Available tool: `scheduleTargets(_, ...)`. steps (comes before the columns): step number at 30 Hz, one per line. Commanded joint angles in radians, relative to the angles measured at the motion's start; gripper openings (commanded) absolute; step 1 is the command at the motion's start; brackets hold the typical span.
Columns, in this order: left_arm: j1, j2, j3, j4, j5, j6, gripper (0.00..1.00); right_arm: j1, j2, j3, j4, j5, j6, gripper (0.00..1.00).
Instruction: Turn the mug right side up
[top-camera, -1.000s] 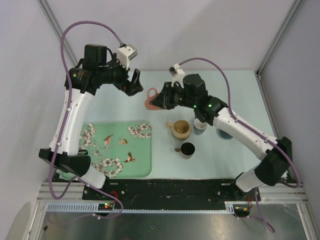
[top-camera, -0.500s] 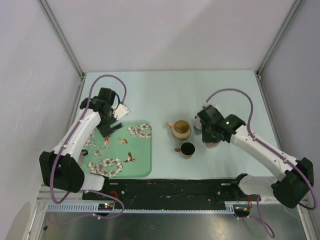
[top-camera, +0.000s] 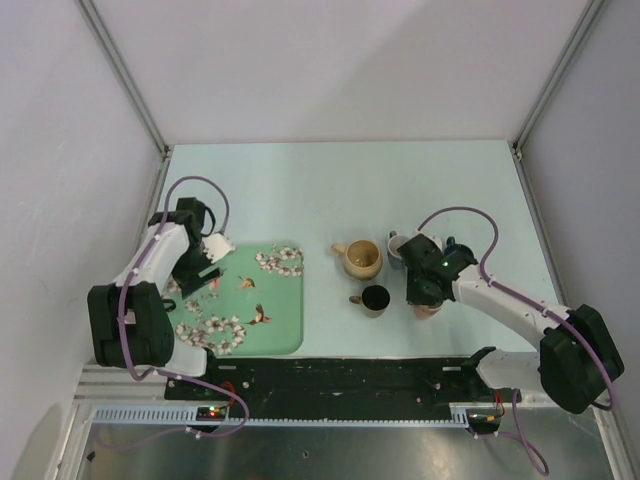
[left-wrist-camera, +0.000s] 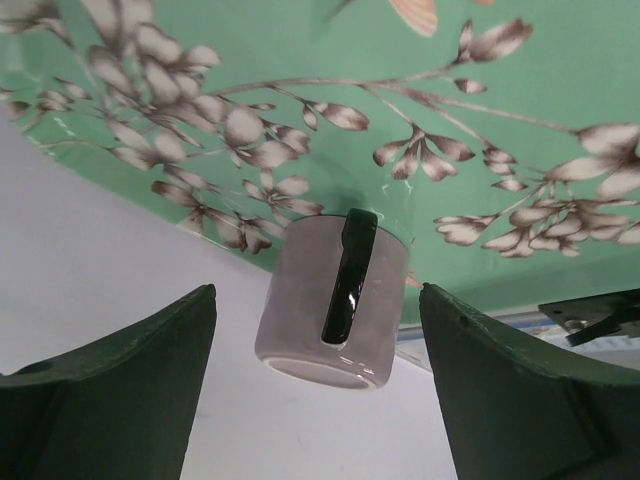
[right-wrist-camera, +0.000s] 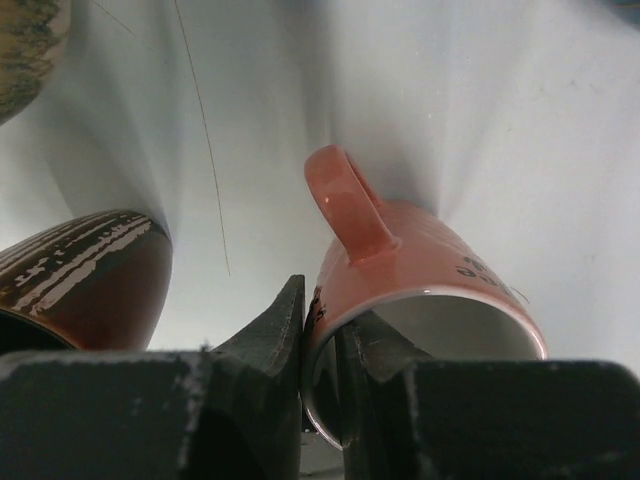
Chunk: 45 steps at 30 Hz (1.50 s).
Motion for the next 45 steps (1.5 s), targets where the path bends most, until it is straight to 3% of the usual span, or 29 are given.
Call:
scheduleTargets(1, 0.063, -0.037, -0.070, 0.059, -0.040, 0.171, 0.86, -0.018, -0.024, -0.028, 0.078, -0.008, 0.010, 0.27)
scheduleTargets(5, 0.096, -0.053, -0.133, 0.071, -0.069, 0.266, 0.88, -0.032, -0.044, -0.030, 0.067, -0.015, -0.006, 0.47)
scheduleTargets(10, 0.130, -0.020, -0.168, 0.110, -0.098, 0.303, 0.87, -0.037, -0.087, -0.017, 0.034, -0.014, -0.011, 0.62)
scheduleTargets(12, 0.144, 0.011, -0.172, 0.130, -0.131, 0.297, 0.81, -0.038, -0.112, -0.001, 0.012, -0.007, -0.012, 0.65)
scheduleTargets(16, 0.157, 0.043, -0.199, 0.183, -0.219, 0.299, 0.58, -0.038, -0.159, 0.033, -0.024, 0.008, -0.021, 0.67)
scheduleTargets(19, 0.158, 0.052, -0.209, 0.201, -0.247, 0.305, 0.48, -0.039, -0.186, 0.059, -0.043, 0.012, -0.026, 0.68)
scheduleTargets(21, 0.159, 0.051, -0.207, 0.202, -0.248, 0.302, 0.33, -0.039, -0.199, 0.083, -0.064, 0.024, -0.029, 0.69)
scheduleTargets(23, 0.158, 0.047, -0.194, 0.201, -0.237, 0.295, 0.10, -0.040, -0.209, 0.112, -0.087, 0.034, -0.037, 0.69)
scheduleTargets(26, 0.151, 0.033, -0.136, 0.195, -0.199, 0.263, 0.01, -0.039, -0.223, 0.170, -0.124, 0.048, -0.058, 0.70)
scheduleTargets(31, 0.117, -0.011, 0.087, 0.101, 0.042, 0.115, 0.00, -0.033, -0.230, 0.287, -0.145, 0.032, -0.103, 0.75)
scheduleTargets(36, 0.035, -0.020, 0.337, 0.000, 0.338, -0.084, 0.00, 0.006, -0.210, 0.392, -0.019, -0.076, -0.122, 0.89)
scheduleTargets(39, -0.050, -0.020, 0.451, -0.017, 0.484, -0.192, 0.00, 0.043, -0.155, 0.451, 0.103, -0.157, -0.137, 0.98)
scheduleTargets(45, -0.209, -0.006, 0.698, -0.030, 0.854, -0.432, 0.00, 0.103, -0.027, 0.517, 0.504, -0.506, -0.072, 0.99)
